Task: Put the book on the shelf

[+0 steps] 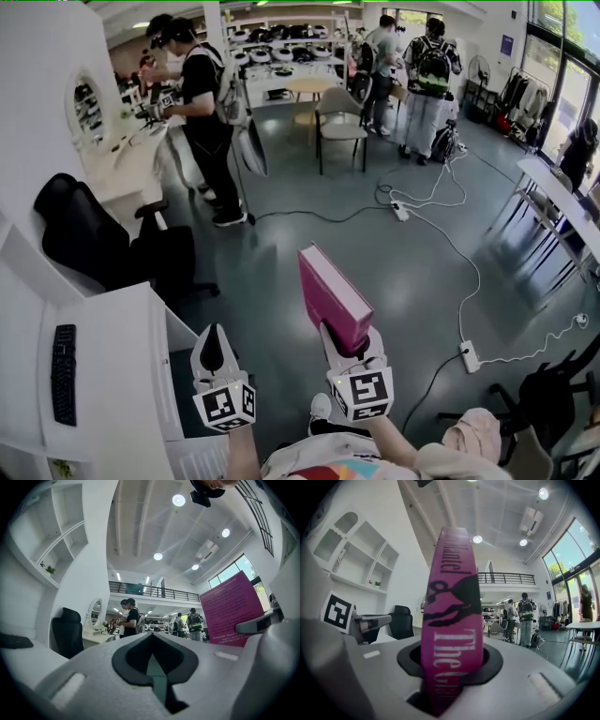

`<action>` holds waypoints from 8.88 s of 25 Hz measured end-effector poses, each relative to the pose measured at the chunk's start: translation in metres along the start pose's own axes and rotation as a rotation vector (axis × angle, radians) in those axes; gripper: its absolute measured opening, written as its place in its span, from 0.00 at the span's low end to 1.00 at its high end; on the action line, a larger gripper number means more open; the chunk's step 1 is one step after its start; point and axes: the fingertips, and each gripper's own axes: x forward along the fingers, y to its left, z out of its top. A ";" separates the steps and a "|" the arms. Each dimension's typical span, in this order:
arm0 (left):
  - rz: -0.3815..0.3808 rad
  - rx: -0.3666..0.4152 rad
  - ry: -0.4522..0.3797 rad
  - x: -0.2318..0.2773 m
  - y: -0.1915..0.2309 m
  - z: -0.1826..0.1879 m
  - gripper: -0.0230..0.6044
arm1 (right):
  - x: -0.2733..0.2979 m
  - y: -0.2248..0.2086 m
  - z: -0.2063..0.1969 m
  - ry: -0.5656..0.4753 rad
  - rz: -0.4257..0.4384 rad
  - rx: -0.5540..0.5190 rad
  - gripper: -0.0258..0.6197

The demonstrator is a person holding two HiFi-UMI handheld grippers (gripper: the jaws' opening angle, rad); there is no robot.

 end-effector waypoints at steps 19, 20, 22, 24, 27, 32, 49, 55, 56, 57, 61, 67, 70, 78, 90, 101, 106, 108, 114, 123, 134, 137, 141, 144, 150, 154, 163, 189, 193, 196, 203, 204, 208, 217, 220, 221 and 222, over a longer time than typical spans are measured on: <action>0.265 0.016 0.040 0.024 0.094 -0.027 0.03 | 0.136 0.064 -0.015 0.024 0.285 0.005 0.27; 0.287 0.028 0.035 0.022 0.103 -0.022 0.03 | 0.141 0.072 -0.012 0.015 0.305 0.008 0.27; 0.319 0.045 0.025 0.020 0.121 -0.014 0.03 | 0.154 0.088 -0.006 -0.003 0.335 0.010 0.27; 0.352 0.057 0.016 0.020 0.140 -0.004 0.03 | 0.171 0.107 0.002 -0.017 0.368 0.011 0.27; 0.416 0.082 -0.001 0.013 0.172 0.012 0.03 | 0.192 0.140 0.016 -0.030 0.433 0.010 0.27; 0.541 0.102 0.004 -0.004 0.229 0.016 0.03 | 0.226 0.201 0.024 -0.036 0.553 -0.008 0.27; 0.877 0.176 -0.033 -0.063 0.417 0.041 0.03 | 0.314 0.422 0.056 -0.116 0.896 0.004 0.27; 1.037 0.173 -0.036 -0.118 0.431 0.047 0.03 | 0.298 0.482 0.056 -0.109 1.066 -0.018 0.27; 1.071 0.171 -0.038 -0.126 0.431 0.047 0.03 | 0.296 0.492 0.056 -0.111 1.101 -0.021 0.27; 1.108 0.167 -0.039 -0.135 0.431 0.047 0.03 | 0.293 0.501 0.057 -0.112 1.139 -0.026 0.27; 1.228 0.171 -0.041 -0.161 0.420 0.052 0.03 | 0.282 0.535 0.061 -0.109 1.272 -0.026 0.27; 1.384 0.201 -0.037 -0.188 0.388 0.063 0.03 | 0.254 0.574 0.070 -0.120 1.478 -0.028 0.27; 1.458 0.214 -0.040 -0.199 0.370 0.064 0.03 | 0.236 0.587 0.070 -0.132 1.573 -0.035 0.27; 1.642 0.242 -0.023 -0.227 0.328 0.063 0.03 | 0.193 0.595 0.070 -0.147 1.776 -0.019 0.27; 1.617 0.335 -0.034 -0.241 0.337 0.109 0.03 | 0.174 0.604 0.091 -0.144 1.796 0.018 0.27; 1.600 0.296 -0.041 -0.277 0.355 0.120 0.03 | 0.158 0.619 0.098 -0.133 1.707 0.052 0.27; 1.575 0.304 -0.052 -0.288 0.375 0.138 0.03 | 0.150 0.635 0.128 -0.137 1.695 0.130 0.27; 1.561 0.326 -0.048 -0.289 0.383 0.149 0.03 | 0.144 0.646 0.147 -0.161 1.700 0.146 0.27; 1.545 0.360 -0.043 -0.301 0.397 0.173 0.03 | 0.137 0.686 0.210 -0.168 1.681 0.159 0.27; 1.546 0.373 -0.023 -0.325 0.420 0.192 0.03 | 0.131 0.736 0.326 -0.249 1.646 0.139 0.27; 1.542 0.368 -0.068 -0.333 0.431 0.197 0.03 | 0.158 0.826 0.390 -0.125 1.584 0.080 0.27; 1.545 0.362 -0.070 -0.338 0.432 0.198 0.03 | 0.159 0.844 0.389 -0.098 1.580 0.057 0.27; 1.554 0.351 -0.062 -0.345 0.434 0.194 0.03 | 0.156 0.859 0.389 -0.104 1.565 0.043 0.27; 1.559 0.346 -0.056 -0.350 0.436 0.192 0.03 | 0.152 0.872 0.386 -0.113 1.554 0.020 0.26; 1.577 0.330 -0.052 -0.361 0.439 0.188 0.03 | 0.148 0.901 0.388 -0.111 1.532 -0.009 0.26; 1.581 0.312 -0.036 -0.366 0.441 0.178 0.03 | 0.150 0.921 0.389 -0.112 1.509 -0.005 0.26; 1.614 0.274 0.001 -0.386 0.450 0.159 0.03 | 0.157 0.969 0.394 -0.110 1.471 0.003 0.26; 1.666 0.242 0.065 -0.418 0.466 0.151 0.03 | 0.162 1.040 0.399 -0.064 1.522 0.028 0.29; 1.644 0.251 0.071 -0.408 0.461 0.154 0.03 | 0.161 1.036 0.396 -0.044 1.558 0.024 0.42; 1.635 0.265 0.069 -0.403 0.457 0.158 0.03 | 0.167 1.024 0.397 -0.081 1.523 0.007 0.42; 1.620 0.267 0.064 -0.387 0.451 0.159 0.03 | 0.161 0.964 0.405 -0.156 1.592 0.062 0.42; 1.618 0.272 0.060 -0.384 0.450 0.161 0.03 | 0.159 0.952 0.406 -0.176 1.602 0.065 0.42; 1.612 0.285 0.032 -0.373 0.444 0.168 0.03 | 0.140 0.901 0.403 -0.262 1.670 0.093 0.34; 1.552 0.358 -0.037 -0.331 0.442 0.186 0.03 | 0.131 0.797 0.323 -0.404 1.666 0.132 0.10; 1.550 0.379 -0.057 -0.324 0.439 0.185 0.03 | 0.127 0.774 0.288 -0.439 1.657 0.107 0.05; 1.555 0.381 -0.064 -0.324 0.437 0.183 0.03 | 0.125 0.765 0.277 -0.454 1.652 0.102 0.05; 1.561 0.380 -0.073 -0.324 0.434 0.180 0.03 | 0.124 0.756 0.266 -0.469 1.647 0.100 0.05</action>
